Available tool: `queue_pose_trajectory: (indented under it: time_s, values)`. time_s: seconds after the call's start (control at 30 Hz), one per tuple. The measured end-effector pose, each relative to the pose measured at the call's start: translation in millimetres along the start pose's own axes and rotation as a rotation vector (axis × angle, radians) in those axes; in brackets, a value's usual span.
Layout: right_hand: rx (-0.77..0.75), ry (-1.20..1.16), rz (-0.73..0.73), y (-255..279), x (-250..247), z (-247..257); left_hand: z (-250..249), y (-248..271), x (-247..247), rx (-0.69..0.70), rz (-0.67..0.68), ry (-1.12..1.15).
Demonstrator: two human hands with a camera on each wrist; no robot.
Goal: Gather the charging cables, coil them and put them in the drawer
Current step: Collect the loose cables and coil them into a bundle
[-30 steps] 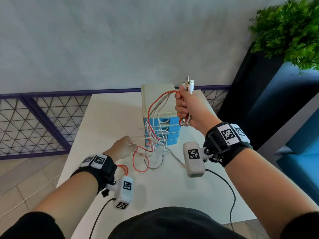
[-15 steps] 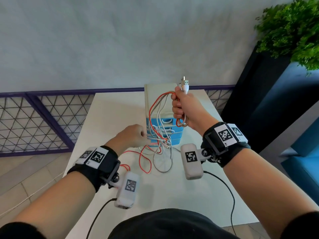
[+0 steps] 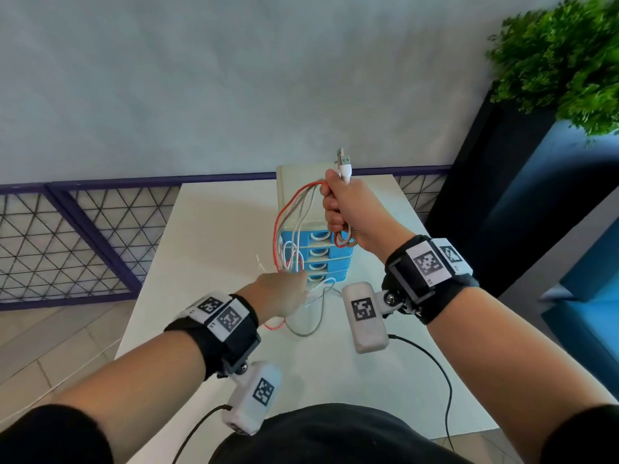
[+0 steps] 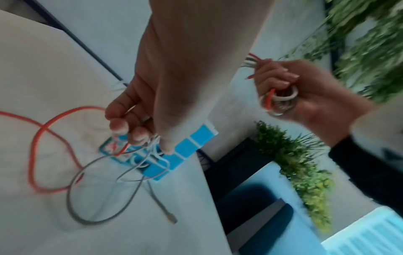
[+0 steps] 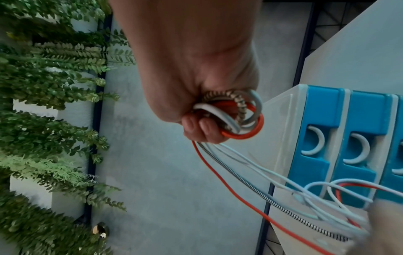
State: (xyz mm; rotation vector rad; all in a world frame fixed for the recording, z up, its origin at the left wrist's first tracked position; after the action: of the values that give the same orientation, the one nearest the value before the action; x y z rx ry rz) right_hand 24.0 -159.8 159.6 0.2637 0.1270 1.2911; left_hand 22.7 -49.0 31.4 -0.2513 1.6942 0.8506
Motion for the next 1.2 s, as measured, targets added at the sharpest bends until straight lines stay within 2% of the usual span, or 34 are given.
queue_pose_trajectory:
  time_s: [0.13, 0.4, 0.5, 0.63, 0.8, 0.87, 0.97, 1.03, 1.1, 1.2]
  values:
    - [0.01, -0.015, -0.038, -2, -9, 0, 24, 6, 18, -0.041, 0.014, -0.08]
    - [0.042, -0.007, -0.094, -3, -5, -11, 42, 15, 23, -0.035, 0.044, -0.308]
    - [0.04, -0.008, -0.127, -5, -6, -16, 53, 16, 19, -0.134, 0.021, -0.199]
    - [0.043, 0.011, -0.178, -6, -11, -18, 73, 21, 11, -0.285, -0.098, -0.13]
    - [0.058, -0.002, -0.203, -7, -19, -16, 81, 22, 9, -0.309, -0.302, 0.052]
    - [0.065, 0.003, -0.19, -7, -21, -16, 90, 20, 10, -0.285, -0.418, 0.247]
    - [0.089, 0.033, -0.172, -6, -24, -18, 93, 19, 8, -0.179, -0.53, 0.471]
    - [0.078, 0.152, -0.187, -7, -26, -20, 88, 22, 3, -0.107, -0.568, 0.538]
    - [0.117, 0.146, -0.198, -7, -28, -21, 81, 27, -5, -0.049, -0.622, 0.575]
    - [0.178, 0.13, -0.169, -5, -26, -22, 80, 35, -12, -0.051, -0.73, 0.665]
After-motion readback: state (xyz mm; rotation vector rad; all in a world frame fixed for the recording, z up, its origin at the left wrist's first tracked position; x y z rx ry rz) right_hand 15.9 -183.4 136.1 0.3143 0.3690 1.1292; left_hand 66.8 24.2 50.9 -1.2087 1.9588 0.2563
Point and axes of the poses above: each hand's wrist, its own y-axis away from the middle knuckle, its own x-axis out of the palm, z = x × y, the point moved 7 cm from there along -y, towards the middle knuckle, and after that the axes turned 5 degrees about x, right-handed, at the moved point
